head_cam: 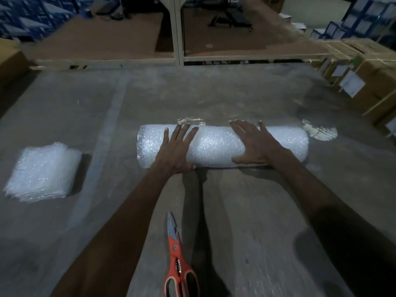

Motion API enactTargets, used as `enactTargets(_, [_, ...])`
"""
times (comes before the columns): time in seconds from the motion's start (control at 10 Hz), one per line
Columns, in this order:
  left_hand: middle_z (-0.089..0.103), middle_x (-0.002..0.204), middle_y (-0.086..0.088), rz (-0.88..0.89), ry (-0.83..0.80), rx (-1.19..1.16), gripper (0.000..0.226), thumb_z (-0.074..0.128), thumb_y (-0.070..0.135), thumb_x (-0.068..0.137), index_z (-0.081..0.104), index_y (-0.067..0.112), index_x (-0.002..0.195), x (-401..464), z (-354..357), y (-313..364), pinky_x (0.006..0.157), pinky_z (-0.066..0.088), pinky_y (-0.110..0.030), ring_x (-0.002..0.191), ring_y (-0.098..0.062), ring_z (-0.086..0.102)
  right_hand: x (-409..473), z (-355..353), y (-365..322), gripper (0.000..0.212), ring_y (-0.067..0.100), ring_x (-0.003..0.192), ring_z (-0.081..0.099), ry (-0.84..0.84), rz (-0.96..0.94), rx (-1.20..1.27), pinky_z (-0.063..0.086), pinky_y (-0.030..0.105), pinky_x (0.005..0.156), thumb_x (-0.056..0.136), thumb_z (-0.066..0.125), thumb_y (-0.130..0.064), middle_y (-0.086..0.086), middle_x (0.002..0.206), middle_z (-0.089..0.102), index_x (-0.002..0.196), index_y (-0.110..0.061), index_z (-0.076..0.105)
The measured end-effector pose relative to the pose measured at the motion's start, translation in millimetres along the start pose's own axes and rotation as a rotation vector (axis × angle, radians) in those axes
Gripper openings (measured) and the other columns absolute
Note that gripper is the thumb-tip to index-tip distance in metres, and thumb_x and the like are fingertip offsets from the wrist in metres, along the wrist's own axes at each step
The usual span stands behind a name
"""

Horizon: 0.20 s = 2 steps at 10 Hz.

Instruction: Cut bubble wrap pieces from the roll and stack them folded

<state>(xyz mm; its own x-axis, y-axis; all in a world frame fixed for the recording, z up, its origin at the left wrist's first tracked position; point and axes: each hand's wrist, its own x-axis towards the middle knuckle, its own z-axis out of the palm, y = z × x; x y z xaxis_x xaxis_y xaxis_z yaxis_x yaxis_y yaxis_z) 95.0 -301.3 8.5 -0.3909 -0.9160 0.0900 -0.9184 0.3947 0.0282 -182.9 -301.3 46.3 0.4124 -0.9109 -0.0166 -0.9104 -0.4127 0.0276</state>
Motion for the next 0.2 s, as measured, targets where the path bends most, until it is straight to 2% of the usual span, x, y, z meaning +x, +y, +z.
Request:
enactTargets(0.1, [0.001,0.167,-0.009,0.019,0.012,-0.016,0.124,0.076,0.062,0.072,0.000,0.018,0.160,-12,-14,7,0.122,0.000,-0.055,0.154,-0.029,-0.003,-11,-8,-12,0.110,0.027,0.156,0.016,0.082,0.015,0.059,0.006,0.056,0.125,0.083,0.058,-0.072,0.010,0.169,0.018,0.163,-0.012,0.013])
enactTargets(0.2, [0.008,0.167,-0.009,0.010,0.086,-0.035,0.115,0.072,0.061,0.077,0.007,0.014,0.159,-29,-24,19,0.122,0.001,-0.053,0.154,-0.028,0.000,-22,-6,-27,0.103,0.031,0.152,0.025,0.197,0.042,0.115,0.019,0.056,0.122,0.081,0.045,-0.073,0.014,0.164,0.030,0.159,-0.008,0.027])
